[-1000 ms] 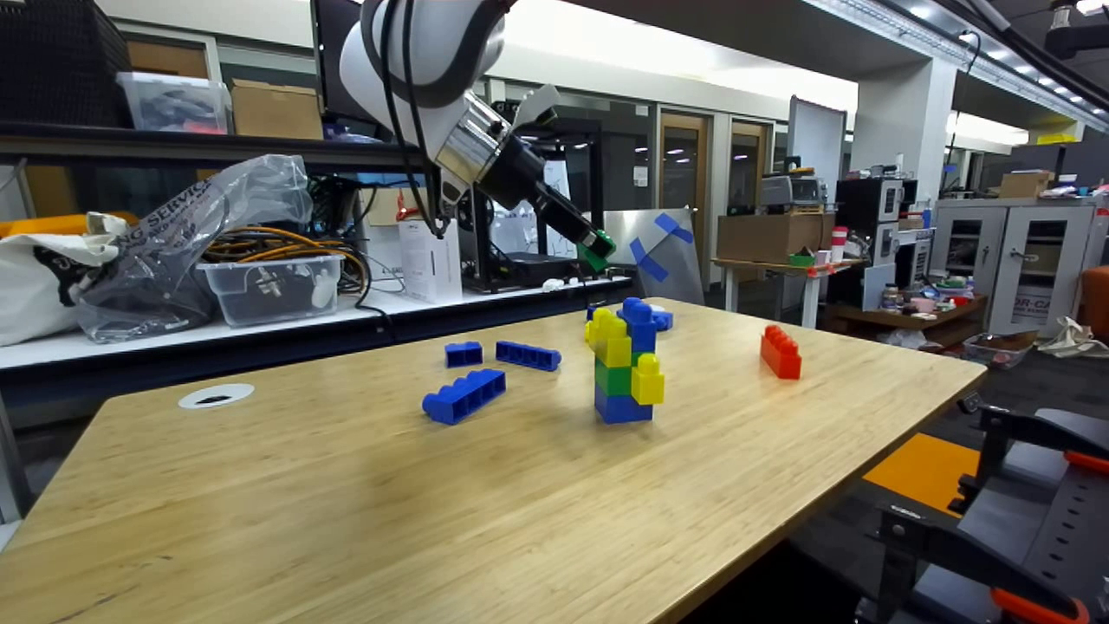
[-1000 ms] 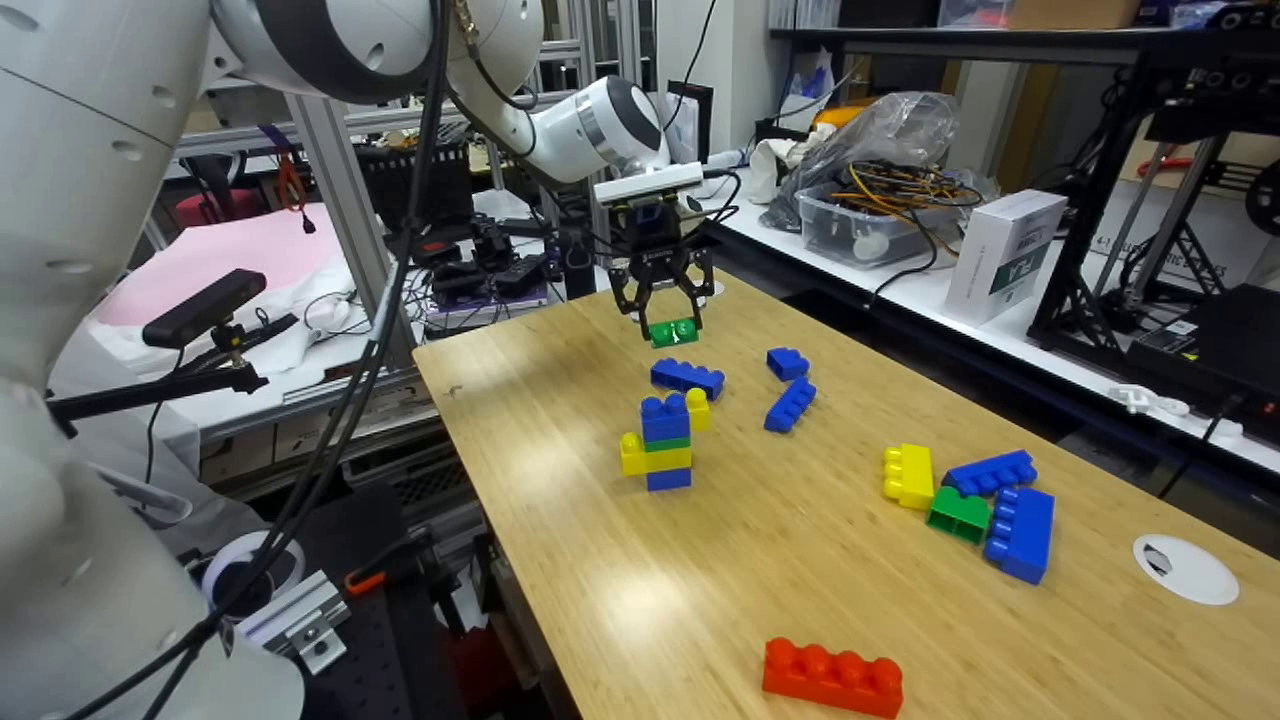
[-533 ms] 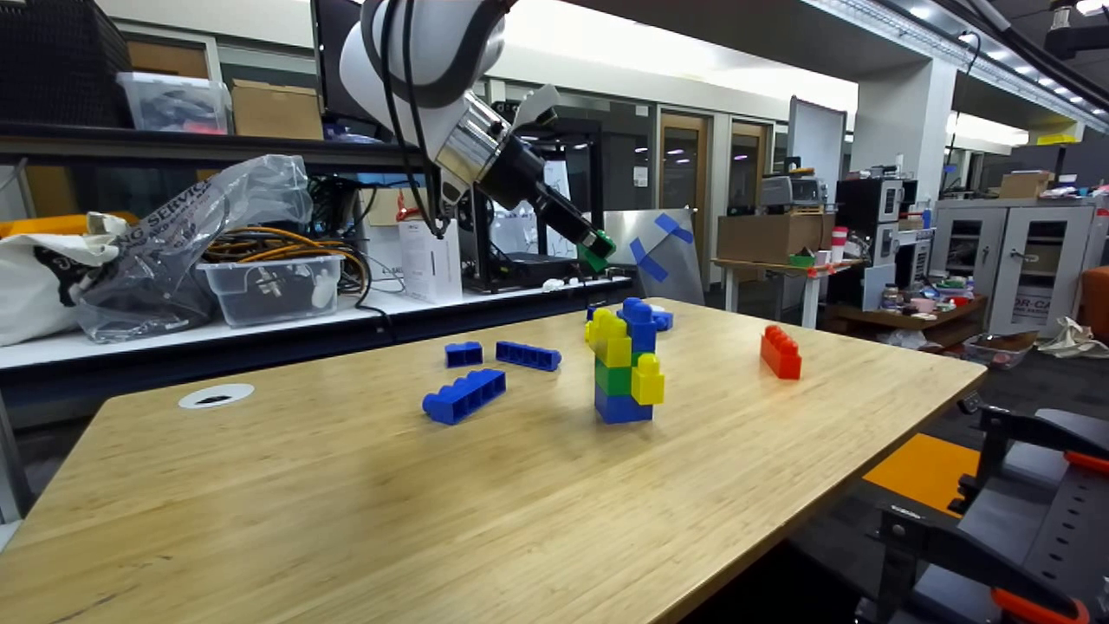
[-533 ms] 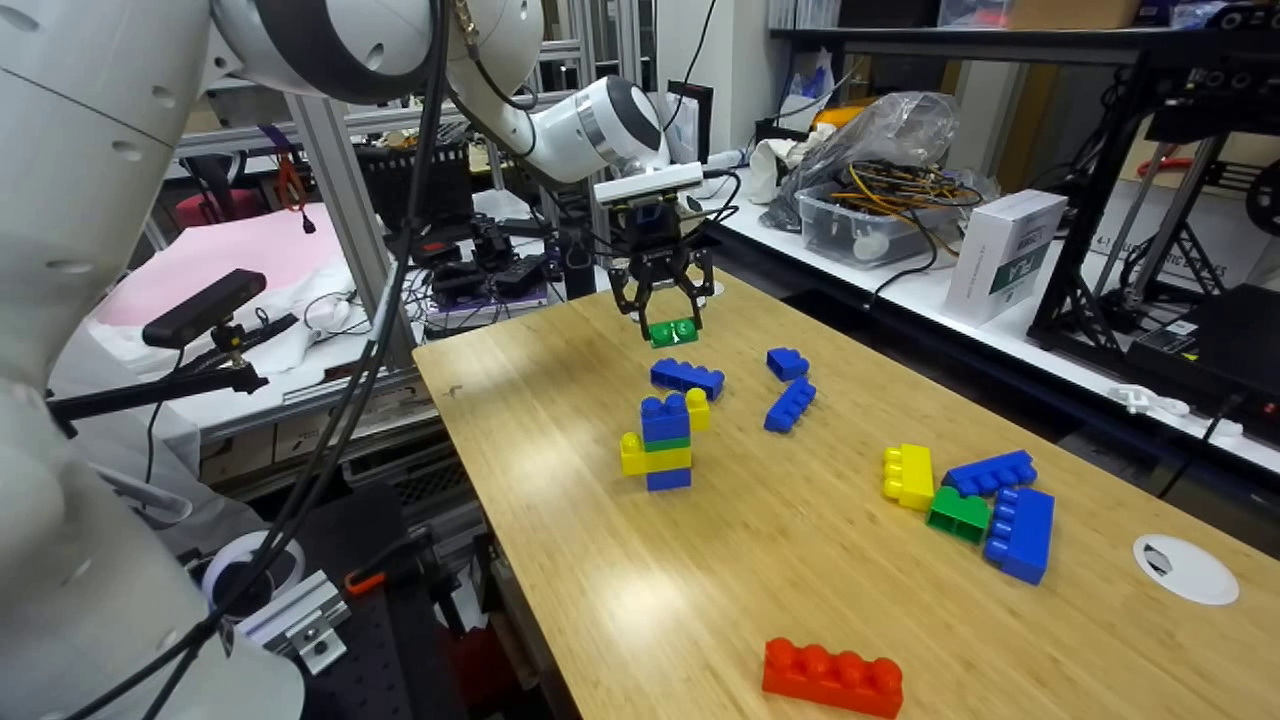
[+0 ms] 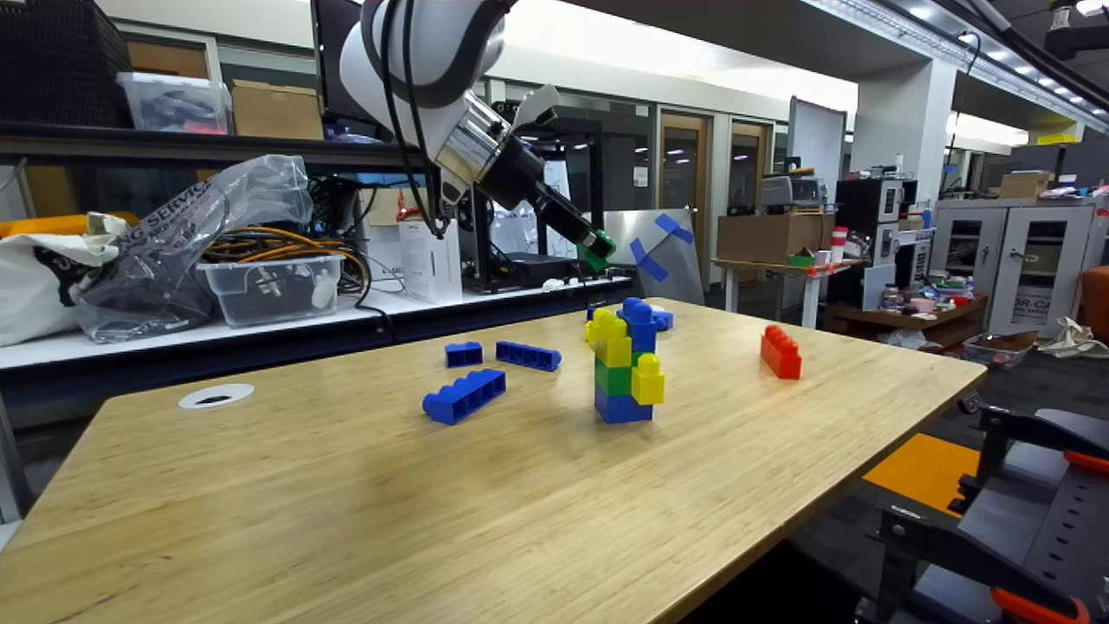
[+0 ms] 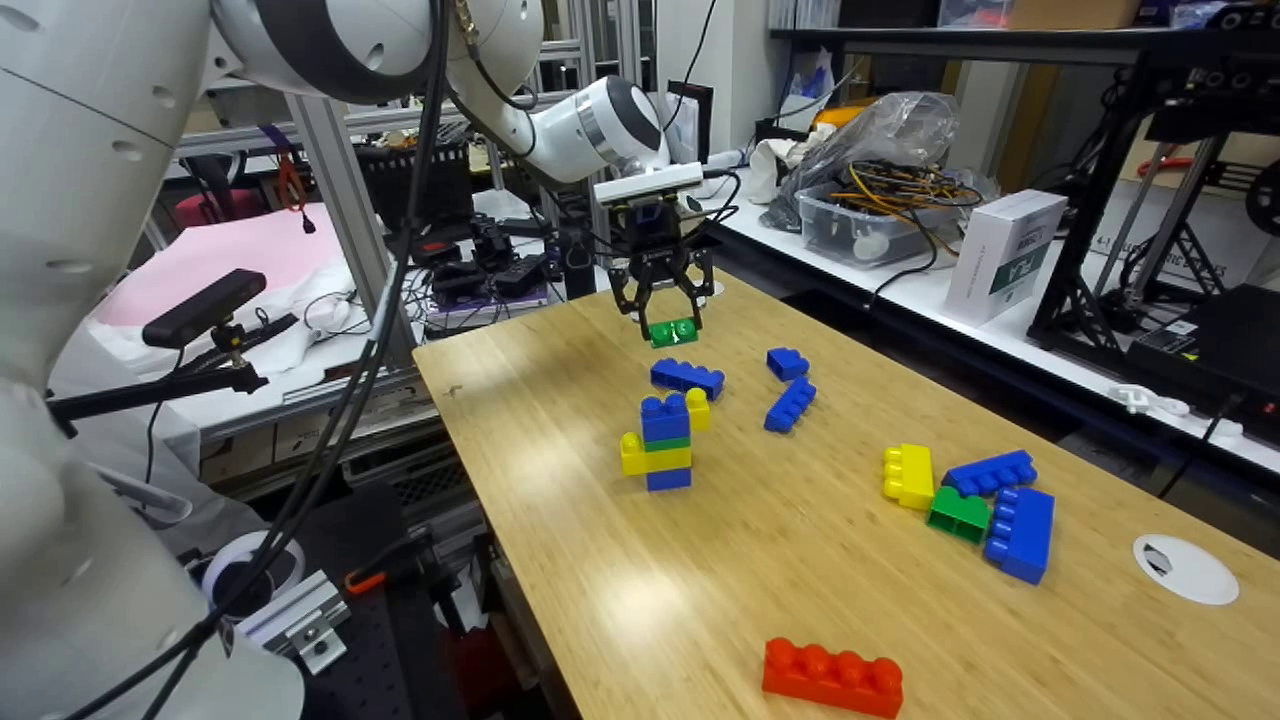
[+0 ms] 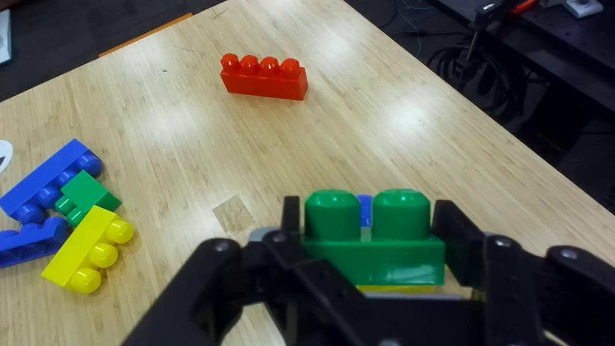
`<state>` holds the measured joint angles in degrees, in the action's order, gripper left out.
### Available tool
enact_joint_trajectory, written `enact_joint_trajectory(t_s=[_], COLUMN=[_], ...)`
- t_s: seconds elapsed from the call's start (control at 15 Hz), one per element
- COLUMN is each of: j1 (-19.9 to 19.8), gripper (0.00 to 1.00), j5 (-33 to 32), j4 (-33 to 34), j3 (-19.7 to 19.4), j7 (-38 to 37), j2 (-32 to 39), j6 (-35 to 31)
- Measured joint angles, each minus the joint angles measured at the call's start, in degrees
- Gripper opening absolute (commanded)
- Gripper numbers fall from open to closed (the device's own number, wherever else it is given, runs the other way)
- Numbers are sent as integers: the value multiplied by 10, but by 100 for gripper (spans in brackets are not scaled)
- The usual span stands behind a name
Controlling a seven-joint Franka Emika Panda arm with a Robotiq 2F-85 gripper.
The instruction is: Take the green block on the right then place it at the top of the slack of blocks
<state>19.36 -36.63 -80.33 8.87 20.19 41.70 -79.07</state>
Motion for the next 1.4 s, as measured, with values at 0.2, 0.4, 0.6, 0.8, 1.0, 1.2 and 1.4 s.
enact_joint_trajectory(t_s=[0.2, 0.4, 0.6, 0.8, 1.0, 1.2, 1.4], j1=[6, 21, 37, 47, 51, 52, 52], gripper=[44, 44, 44, 44, 44, 44, 44], j5=[0, 0, 0, 0, 0, 0, 0], j4=[12, 42, 72, 98, 117, 126, 127], j3=[1, 1, 1, 1, 1, 1, -2], j7=[0, 0, -1, -1, -1, -1, -1], j2=[6, 25, 49, 70, 85, 97, 109], j6=[1, 10, 34, 68, 94, 108, 118])
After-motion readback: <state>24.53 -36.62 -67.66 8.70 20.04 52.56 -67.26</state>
